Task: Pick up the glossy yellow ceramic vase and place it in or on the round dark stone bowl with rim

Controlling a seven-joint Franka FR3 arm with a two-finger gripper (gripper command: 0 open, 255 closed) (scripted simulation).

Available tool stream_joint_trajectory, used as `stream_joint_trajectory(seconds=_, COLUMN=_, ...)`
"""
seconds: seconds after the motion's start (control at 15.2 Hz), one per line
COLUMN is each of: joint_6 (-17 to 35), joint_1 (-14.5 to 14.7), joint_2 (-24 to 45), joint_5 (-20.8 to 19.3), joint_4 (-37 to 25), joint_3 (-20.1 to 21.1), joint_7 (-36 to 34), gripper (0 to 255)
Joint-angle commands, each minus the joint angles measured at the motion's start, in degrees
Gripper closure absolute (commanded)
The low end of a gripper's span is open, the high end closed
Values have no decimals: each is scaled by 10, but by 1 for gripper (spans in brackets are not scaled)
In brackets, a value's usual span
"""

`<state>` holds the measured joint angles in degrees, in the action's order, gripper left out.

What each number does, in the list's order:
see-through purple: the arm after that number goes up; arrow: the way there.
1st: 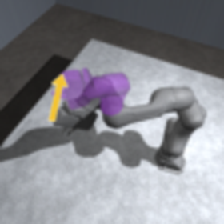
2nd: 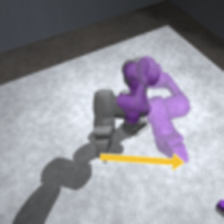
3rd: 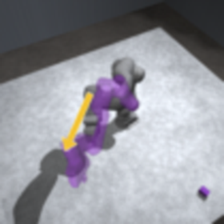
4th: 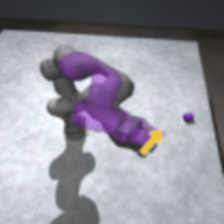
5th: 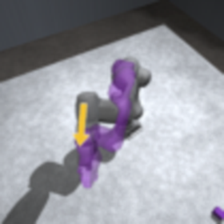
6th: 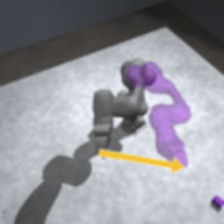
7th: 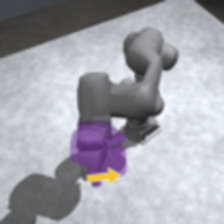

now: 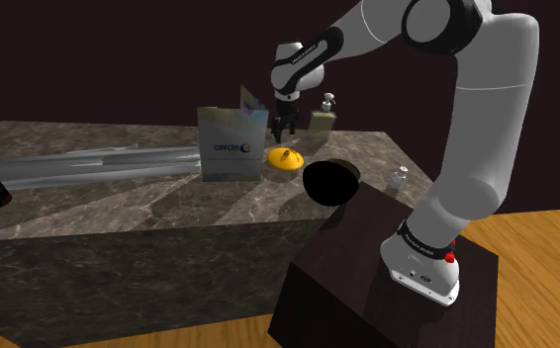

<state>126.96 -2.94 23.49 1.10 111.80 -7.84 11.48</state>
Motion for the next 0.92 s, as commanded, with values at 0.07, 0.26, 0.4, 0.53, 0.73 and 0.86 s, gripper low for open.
stream_joint_trajectory(seconds=0.07, joint_6=12, joint_1=-3, joint_2=18, joint_5=4, joint_4=-1, joint_3=1, joint_7=4, gripper=0)
stream_joint_trajectory(seconds=0.26, joint_6=32, joint_1=-4, joint_2=31, joint_5=6, joint_4=6, joint_3=2, joint_7=5, gripper=0)
stream_joint_trajectory(seconds=0.4, joint_6=45, joint_1=-5, joint_2=39, joint_5=7, joint_4=10, joint_3=3, joint_7=6, gripper=0)
stream_joint_trajectory(seconds=0.53, joint_6=55, joint_1=-6, joint_2=47, joint_5=8, joint_4=13, joint_3=3, joint_7=7, gripper=0)
stream_joint_trajectory(seconds=0.73, joint_6=55, joint_1=-6, joint_2=47, joint_5=8, joint_4=13, joint_3=3, joint_7=7, gripper=0)
stream_joint_trajectory(seconds=0.86, joint_6=55, joint_1=-6, joint_2=47, joint_5=8, joint_4=13, joint_3=3, joint_7=7, gripper=0)
